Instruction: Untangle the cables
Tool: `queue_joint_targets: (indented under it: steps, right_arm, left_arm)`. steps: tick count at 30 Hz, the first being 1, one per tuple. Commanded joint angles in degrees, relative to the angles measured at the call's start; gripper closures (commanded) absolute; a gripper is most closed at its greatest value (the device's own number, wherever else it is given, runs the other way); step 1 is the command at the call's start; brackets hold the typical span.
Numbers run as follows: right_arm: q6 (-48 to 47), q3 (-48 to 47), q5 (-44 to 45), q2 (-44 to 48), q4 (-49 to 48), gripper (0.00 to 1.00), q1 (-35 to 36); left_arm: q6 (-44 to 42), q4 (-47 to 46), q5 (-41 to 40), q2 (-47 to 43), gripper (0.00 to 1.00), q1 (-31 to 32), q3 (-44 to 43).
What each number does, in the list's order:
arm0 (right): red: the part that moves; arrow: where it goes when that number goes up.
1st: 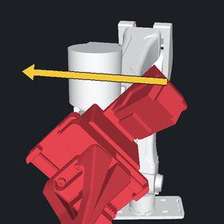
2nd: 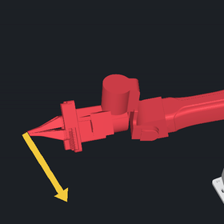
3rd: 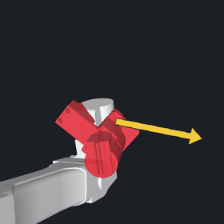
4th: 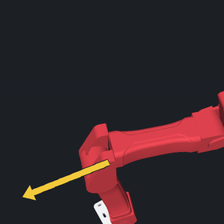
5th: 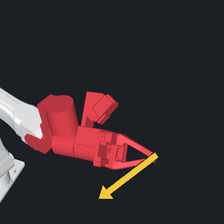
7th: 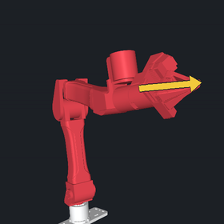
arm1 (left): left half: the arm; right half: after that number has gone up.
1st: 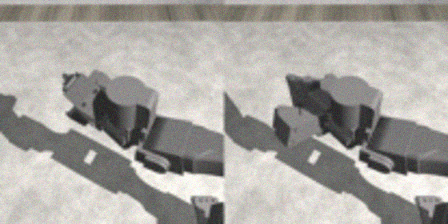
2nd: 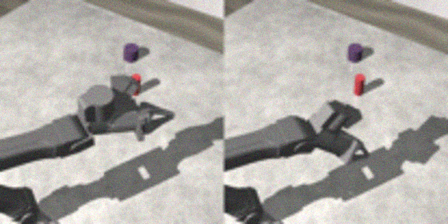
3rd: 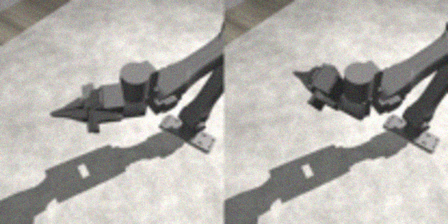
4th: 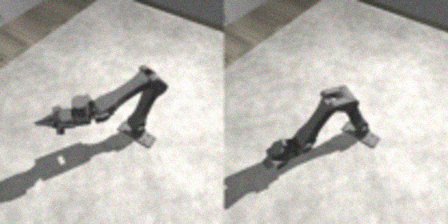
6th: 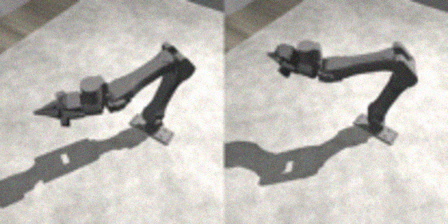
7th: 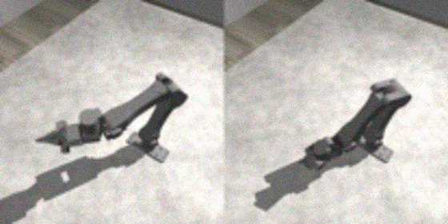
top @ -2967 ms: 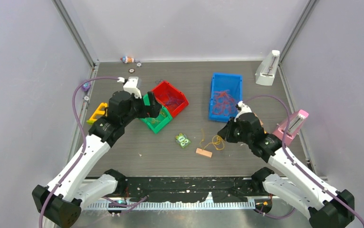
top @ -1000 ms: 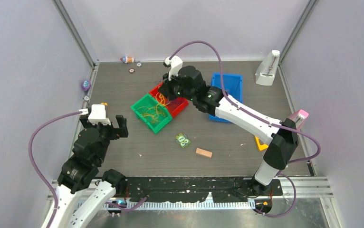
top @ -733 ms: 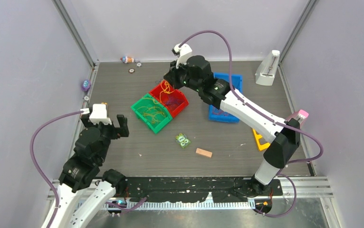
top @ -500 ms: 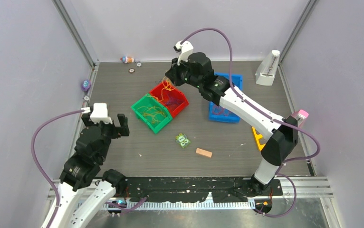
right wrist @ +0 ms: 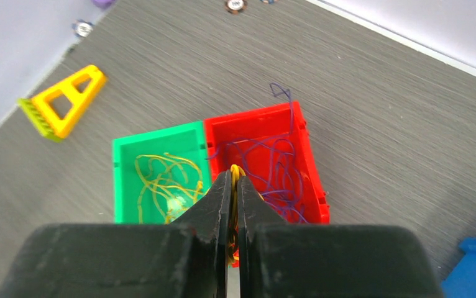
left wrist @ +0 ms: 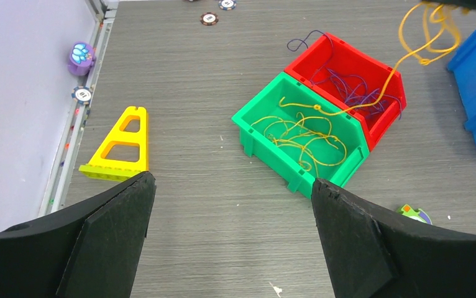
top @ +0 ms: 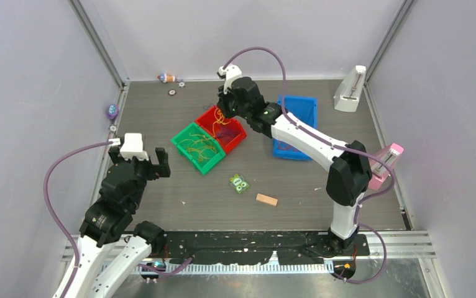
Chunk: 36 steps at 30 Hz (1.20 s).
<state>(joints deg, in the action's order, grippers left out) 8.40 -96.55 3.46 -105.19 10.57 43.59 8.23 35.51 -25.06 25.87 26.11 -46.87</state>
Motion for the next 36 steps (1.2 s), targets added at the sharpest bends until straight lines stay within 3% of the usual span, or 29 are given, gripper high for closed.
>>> queue_joint_targets:
  steps: [1, 8, 15, 22, 27, 30, 34, 36]
  right_arm:
    - [-4.2, -1.7, 7.5, -3.3, -2.8, 0.95, 2.3]
    - [-3.8, -2.4, 9.0, -8.5, -3.1, 0.95, 7.0]
    - [-1.4, -9.1, 12.5, -16.6, 1.7, 0.95, 11.4]
    - [13.9, -13.9, 9.2, -25.1, 5.5, 0.95, 11.6]
    - [17.9, -20.2, 9.3, -34.6, 8.9, 0.95, 11.5]
    - [18.8, -19.6, 8.7, -35.5, 8.7, 0.94, 11.6]
    - [17.6, -14.5, 9.0, -31.2, 6.7, 0.88, 11.6]
    - [17.0, -10.7, 9.3, -25.6, 4.0, 0.73, 11.6]
  left_arm:
    - [-0.9, -2.7, 0.9, 0.7, 0.02, -0.4, 0.1]
    - [-0.9, -2.7, 1.2, 0.7, 0.02, -0.4, 0.2]
    - [-0.8, -2.6, 1.6, 0.8, 0.02, -0.4, 0.2]
    - [-0.7, -2.9, 2.2, 0.8, 0.02, -0.4, 0.3]
    - [-0.6, -2.5, 2.5, 1.6, 0.02, -0.4, 0.1]
    - [-0.7, -2.7, 2.5, 1.5, 0.02, -0.4, 0.3]
    - [-0.9, -2.6, 2.8, 1.7, 0.02, -0.4, 0.2]
    - [-1.1, -2.7, 3.3, 2.0, 0.02, -0.4, 0.4]
